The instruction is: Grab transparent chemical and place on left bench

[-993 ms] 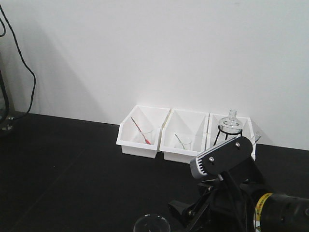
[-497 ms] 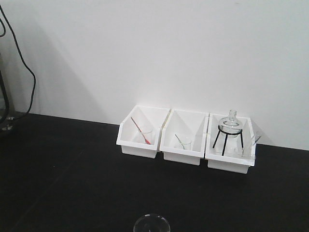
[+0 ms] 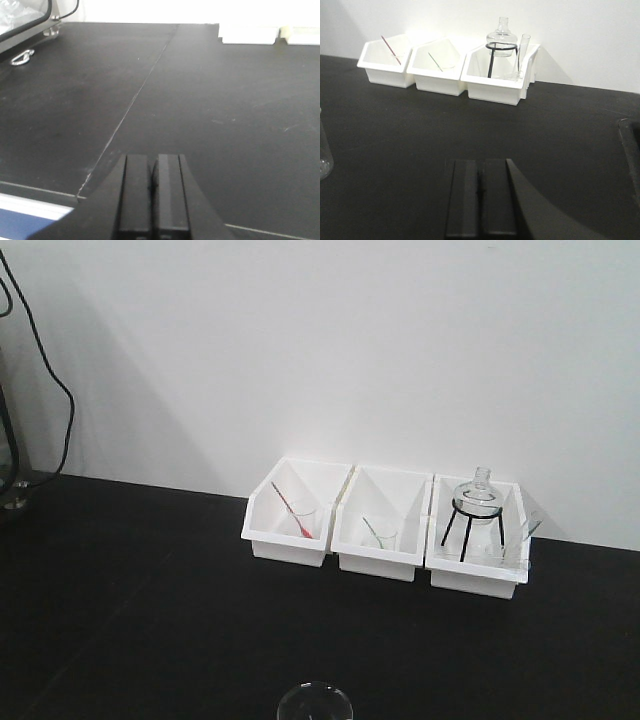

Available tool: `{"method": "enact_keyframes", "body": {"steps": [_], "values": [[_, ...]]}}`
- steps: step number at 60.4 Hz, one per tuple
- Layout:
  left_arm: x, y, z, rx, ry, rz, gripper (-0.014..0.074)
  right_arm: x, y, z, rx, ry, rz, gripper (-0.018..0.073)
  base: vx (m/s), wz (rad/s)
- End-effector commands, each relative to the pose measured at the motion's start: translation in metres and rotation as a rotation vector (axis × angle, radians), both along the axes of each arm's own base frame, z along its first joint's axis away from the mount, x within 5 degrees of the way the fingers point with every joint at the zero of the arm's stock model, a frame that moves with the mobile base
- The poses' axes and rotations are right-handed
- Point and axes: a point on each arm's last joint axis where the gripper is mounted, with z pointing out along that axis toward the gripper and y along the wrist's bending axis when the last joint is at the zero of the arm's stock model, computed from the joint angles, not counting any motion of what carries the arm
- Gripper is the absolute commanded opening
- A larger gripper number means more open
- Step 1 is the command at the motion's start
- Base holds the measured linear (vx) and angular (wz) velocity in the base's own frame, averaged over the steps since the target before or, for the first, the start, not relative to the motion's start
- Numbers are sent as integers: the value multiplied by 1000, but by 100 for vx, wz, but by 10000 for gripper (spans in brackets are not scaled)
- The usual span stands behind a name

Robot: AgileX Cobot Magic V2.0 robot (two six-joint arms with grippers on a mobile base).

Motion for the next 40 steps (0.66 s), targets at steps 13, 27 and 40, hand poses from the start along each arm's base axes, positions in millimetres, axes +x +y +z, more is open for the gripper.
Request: {"method": "enact_keyframes", "body": {"steps": [13,27,40], "values": [[-1,0,3,-14,-81,-1,-3,0,0,4,-20,-75,5,-7,0,0],[-1,0,3,-14,-81,-1,-3,0,0,4,-20,-75,5,-7,0,0],[-1,0,3,-14,-81,-1,-3,0,0,4,-20,-75,5,-7,0,0]]}}
